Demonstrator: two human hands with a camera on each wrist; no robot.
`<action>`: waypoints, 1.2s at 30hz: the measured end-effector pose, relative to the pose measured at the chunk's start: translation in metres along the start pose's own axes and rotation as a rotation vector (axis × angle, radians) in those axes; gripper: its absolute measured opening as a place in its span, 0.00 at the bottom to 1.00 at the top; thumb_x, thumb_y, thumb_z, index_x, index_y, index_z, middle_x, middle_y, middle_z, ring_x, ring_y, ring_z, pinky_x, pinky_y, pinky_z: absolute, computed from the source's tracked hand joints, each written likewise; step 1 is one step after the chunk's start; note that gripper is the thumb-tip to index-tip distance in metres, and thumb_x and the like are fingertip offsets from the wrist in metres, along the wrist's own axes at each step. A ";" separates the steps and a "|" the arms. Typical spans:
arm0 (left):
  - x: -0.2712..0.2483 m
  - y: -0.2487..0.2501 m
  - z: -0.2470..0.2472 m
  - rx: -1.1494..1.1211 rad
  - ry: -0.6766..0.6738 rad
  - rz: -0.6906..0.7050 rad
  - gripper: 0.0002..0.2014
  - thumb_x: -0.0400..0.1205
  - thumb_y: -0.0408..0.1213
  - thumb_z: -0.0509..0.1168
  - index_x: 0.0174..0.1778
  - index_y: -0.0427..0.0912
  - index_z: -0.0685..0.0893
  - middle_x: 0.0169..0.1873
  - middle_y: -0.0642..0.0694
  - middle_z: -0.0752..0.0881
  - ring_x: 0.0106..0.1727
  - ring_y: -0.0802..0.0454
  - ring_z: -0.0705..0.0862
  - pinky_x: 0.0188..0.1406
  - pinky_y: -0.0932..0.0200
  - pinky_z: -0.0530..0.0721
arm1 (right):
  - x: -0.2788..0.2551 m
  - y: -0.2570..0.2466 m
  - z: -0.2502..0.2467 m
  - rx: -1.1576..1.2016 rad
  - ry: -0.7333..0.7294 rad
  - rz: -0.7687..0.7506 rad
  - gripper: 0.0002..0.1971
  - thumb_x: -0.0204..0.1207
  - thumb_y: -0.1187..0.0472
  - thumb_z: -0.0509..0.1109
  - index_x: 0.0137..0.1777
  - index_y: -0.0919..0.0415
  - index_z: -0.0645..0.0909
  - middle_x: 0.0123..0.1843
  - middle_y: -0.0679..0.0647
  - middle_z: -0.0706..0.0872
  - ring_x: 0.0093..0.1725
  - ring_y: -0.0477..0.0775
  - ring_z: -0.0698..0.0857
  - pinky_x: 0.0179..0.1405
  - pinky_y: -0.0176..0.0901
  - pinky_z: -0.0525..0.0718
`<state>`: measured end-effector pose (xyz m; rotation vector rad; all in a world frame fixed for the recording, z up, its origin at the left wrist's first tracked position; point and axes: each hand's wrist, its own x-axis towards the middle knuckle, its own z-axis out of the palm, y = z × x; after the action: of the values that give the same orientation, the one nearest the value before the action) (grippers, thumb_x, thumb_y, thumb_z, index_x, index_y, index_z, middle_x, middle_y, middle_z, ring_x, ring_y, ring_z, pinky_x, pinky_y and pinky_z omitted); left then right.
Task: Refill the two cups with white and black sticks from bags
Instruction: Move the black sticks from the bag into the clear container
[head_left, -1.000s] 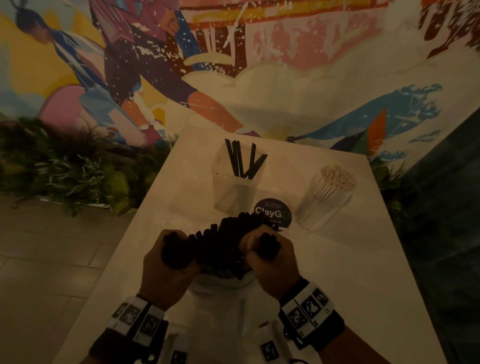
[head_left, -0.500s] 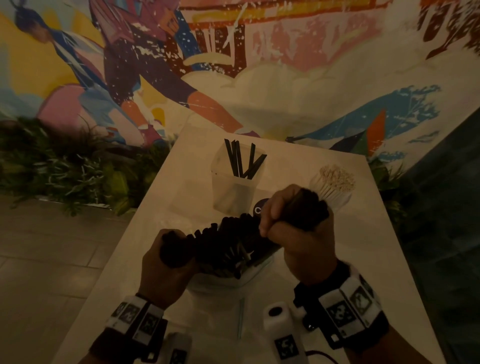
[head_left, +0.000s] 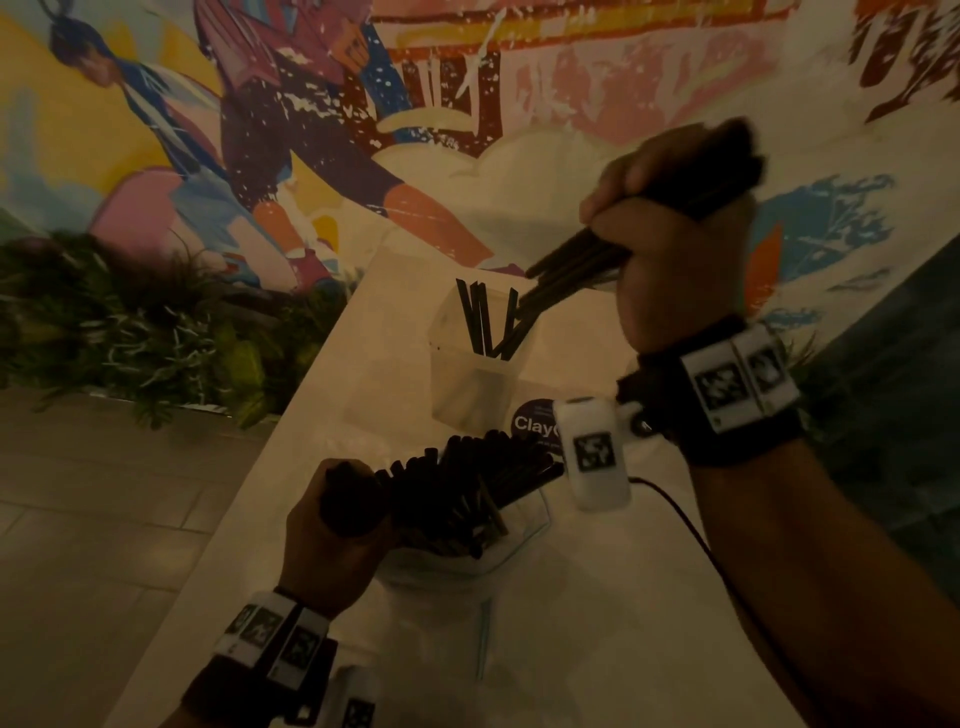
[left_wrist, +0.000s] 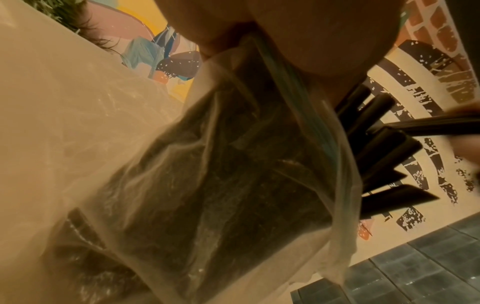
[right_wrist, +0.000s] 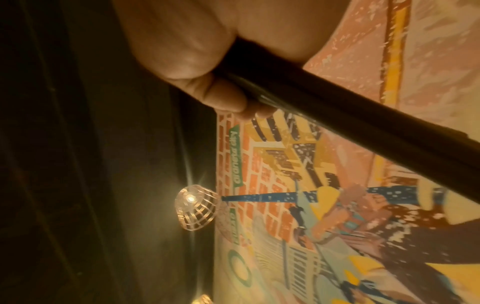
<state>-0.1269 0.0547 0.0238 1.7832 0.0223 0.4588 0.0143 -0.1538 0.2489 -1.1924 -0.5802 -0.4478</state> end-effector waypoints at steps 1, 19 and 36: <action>0.000 -0.001 0.000 0.013 -0.002 0.000 0.19 0.59 0.50 0.73 0.43 0.68 0.77 0.44 0.53 0.83 0.43 0.53 0.83 0.47 0.63 0.83 | 0.004 0.013 0.001 -0.025 0.005 0.054 0.18 0.58 0.85 0.61 0.31 0.59 0.74 0.26 0.50 0.80 0.30 0.56 0.80 0.37 0.47 0.81; -0.001 0.004 0.002 0.018 0.045 0.011 0.17 0.61 0.51 0.71 0.43 0.69 0.76 0.44 0.56 0.84 0.42 0.57 0.84 0.45 0.68 0.83 | -0.004 0.140 -0.025 -0.395 -0.017 0.548 0.08 0.65 0.73 0.77 0.35 0.59 0.85 0.42 0.66 0.88 0.47 0.62 0.88 0.53 0.52 0.87; -0.002 -0.001 -0.002 0.017 0.050 -0.013 0.18 0.60 0.51 0.72 0.43 0.69 0.77 0.45 0.55 0.83 0.43 0.58 0.84 0.46 0.69 0.82 | -0.021 0.153 -0.036 -0.946 -0.199 0.514 0.27 0.66 0.44 0.77 0.63 0.52 0.76 0.55 0.50 0.85 0.53 0.53 0.84 0.52 0.47 0.83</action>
<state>-0.1292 0.0560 0.0221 1.7867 0.0733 0.4947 0.0976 -0.1401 0.1148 -2.2371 -0.1833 -0.1426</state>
